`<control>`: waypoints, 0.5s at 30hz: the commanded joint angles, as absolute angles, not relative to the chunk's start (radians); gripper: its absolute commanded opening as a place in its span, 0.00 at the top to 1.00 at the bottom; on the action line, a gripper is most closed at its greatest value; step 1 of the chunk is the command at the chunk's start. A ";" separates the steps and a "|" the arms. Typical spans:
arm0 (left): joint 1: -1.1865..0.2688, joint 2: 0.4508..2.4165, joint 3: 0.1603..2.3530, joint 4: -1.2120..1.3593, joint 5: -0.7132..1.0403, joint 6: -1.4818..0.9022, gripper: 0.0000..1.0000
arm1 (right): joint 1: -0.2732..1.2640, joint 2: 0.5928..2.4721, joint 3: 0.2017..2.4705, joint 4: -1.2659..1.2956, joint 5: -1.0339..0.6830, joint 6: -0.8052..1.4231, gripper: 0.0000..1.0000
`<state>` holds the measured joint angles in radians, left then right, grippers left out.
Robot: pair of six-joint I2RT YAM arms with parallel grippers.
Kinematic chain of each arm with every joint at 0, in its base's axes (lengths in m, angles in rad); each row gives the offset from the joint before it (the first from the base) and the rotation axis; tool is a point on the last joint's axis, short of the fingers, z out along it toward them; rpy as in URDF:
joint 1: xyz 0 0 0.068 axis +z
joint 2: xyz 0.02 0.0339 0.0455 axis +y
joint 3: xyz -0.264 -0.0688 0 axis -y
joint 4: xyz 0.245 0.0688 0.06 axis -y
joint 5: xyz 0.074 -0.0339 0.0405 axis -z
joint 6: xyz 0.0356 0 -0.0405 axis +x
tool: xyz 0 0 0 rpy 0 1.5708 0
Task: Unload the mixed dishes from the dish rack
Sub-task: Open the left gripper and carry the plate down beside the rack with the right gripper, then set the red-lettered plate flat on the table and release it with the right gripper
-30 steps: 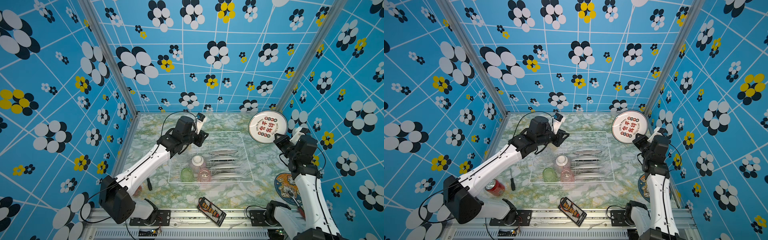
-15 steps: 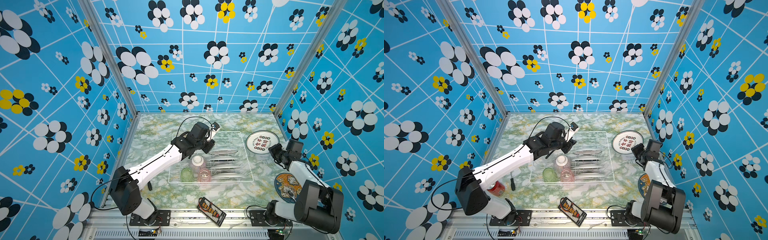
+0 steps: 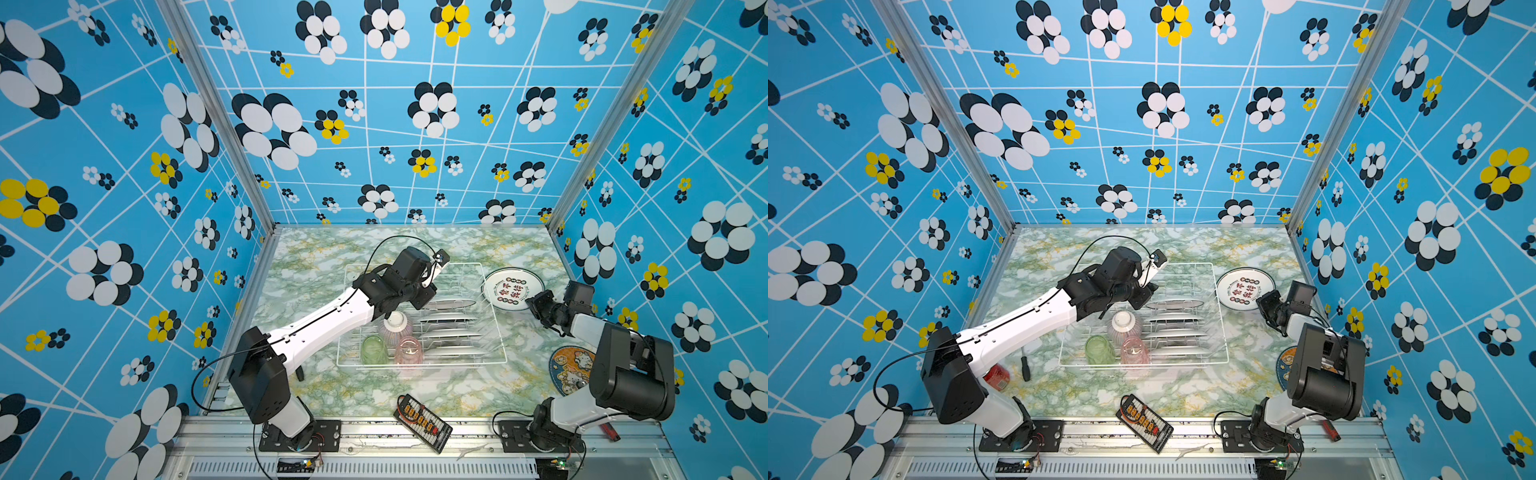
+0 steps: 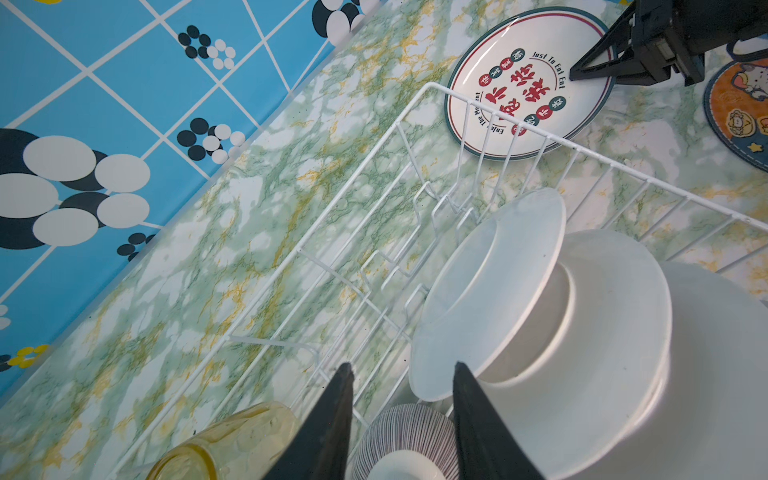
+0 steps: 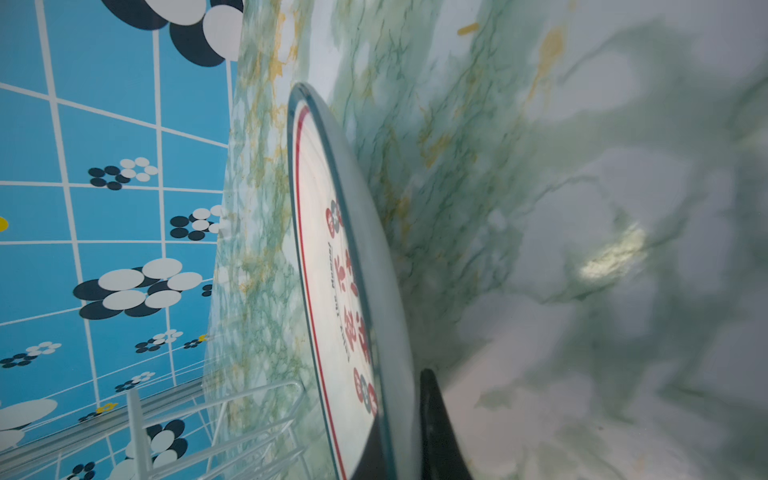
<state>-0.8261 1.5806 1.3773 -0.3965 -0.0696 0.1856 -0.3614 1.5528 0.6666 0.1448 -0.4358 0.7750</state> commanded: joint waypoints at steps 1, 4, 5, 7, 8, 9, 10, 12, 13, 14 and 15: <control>-0.835 1.587 1.414 -0.428 -0.106 0.208 0.58 | -0.364 1.577 0.709 0.147 -0.451 0.756 0.87; -0.837 1.585 1.414 -0.434 -0.116 0.212 0.58 | -0.363 1.595 0.721 0.107 -0.440 0.734 0.82; -0.837 1.587 1.415 -0.437 -0.119 0.215 0.58 | -0.364 1.598 0.724 0.095 -0.433 0.725 0.81; -0.837 1.588 1.418 -0.448 -0.122 0.219 0.58 | -0.364 1.603 0.728 0.066 -0.416 0.704 0.78; -0.837 1.590 1.419 -0.453 -0.125 0.218 0.58 | -0.364 1.603 0.731 0.048 -0.407 0.693 0.76; -0.838 1.592 1.420 -0.456 -0.126 0.221 0.58 | -0.363 1.605 0.731 0.035 -0.399 0.684 0.75; -0.838 1.593 1.421 -0.460 -0.127 0.223 0.58 | -0.364 1.604 0.734 0.025 -0.389 0.675 0.73; -0.838 1.595 1.423 -0.463 -0.131 0.224 0.58 | -0.364 1.601 0.735 0.002 -0.373 0.658 0.72; -0.839 1.595 1.423 -0.465 -0.130 0.225 0.58 | -0.364 1.600 0.737 -0.009 -0.366 0.650 0.71; -0.838 1.597 1.424 -0.468 -0.132 0.225 0.58 | -0.364 1.596 0.738 -0.019 -0.359 0.641 0.71; -0.838 1.598 1.424 -0.468 -0.132 0.225 0.58 | -0.363 1.593 0.737 -0.029 -0.355 0.636 0.70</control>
